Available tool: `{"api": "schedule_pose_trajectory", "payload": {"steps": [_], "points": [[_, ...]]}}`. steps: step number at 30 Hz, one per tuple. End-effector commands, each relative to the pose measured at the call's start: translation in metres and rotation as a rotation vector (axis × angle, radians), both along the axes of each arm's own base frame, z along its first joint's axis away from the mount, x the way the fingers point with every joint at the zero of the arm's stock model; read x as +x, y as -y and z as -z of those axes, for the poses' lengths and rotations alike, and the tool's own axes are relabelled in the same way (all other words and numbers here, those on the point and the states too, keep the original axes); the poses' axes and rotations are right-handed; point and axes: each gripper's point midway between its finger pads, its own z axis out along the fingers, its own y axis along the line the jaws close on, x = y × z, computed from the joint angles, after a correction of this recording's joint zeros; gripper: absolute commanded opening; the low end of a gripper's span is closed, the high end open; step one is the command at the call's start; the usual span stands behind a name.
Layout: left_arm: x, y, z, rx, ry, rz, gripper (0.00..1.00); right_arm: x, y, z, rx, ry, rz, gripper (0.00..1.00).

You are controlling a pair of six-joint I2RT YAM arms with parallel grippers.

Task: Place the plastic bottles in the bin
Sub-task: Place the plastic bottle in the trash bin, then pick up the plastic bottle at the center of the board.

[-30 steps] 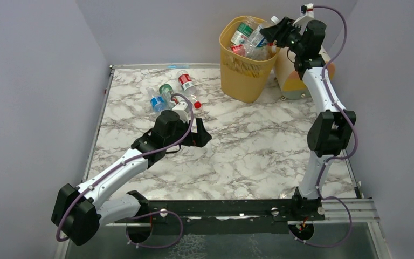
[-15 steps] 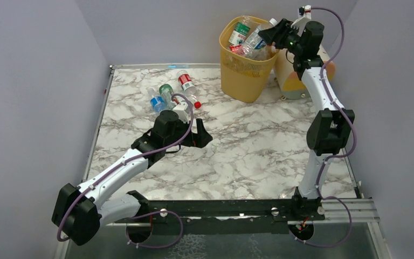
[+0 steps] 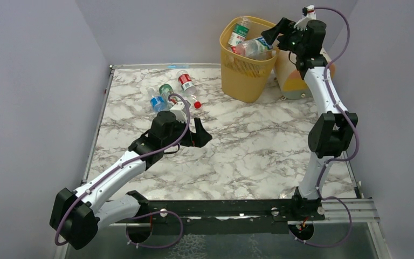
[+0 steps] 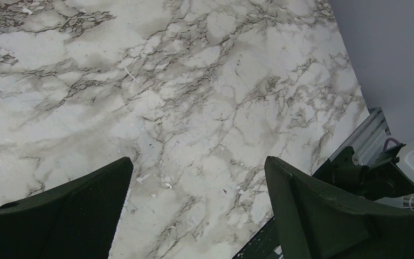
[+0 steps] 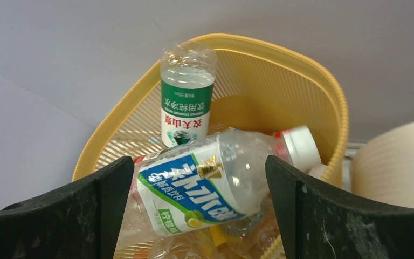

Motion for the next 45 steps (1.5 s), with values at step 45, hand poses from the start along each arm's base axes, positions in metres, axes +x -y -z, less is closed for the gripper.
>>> {"api": "schedule_pose_trajectory", "payload": {"steps": [45], "points": [[0.15, -0.058, 0.057, 0.249, -0.11, -0.486, 0.87, -0.265, -0.039, 0.025, 0.174, -0.213, -0.291, 0.66]]}}
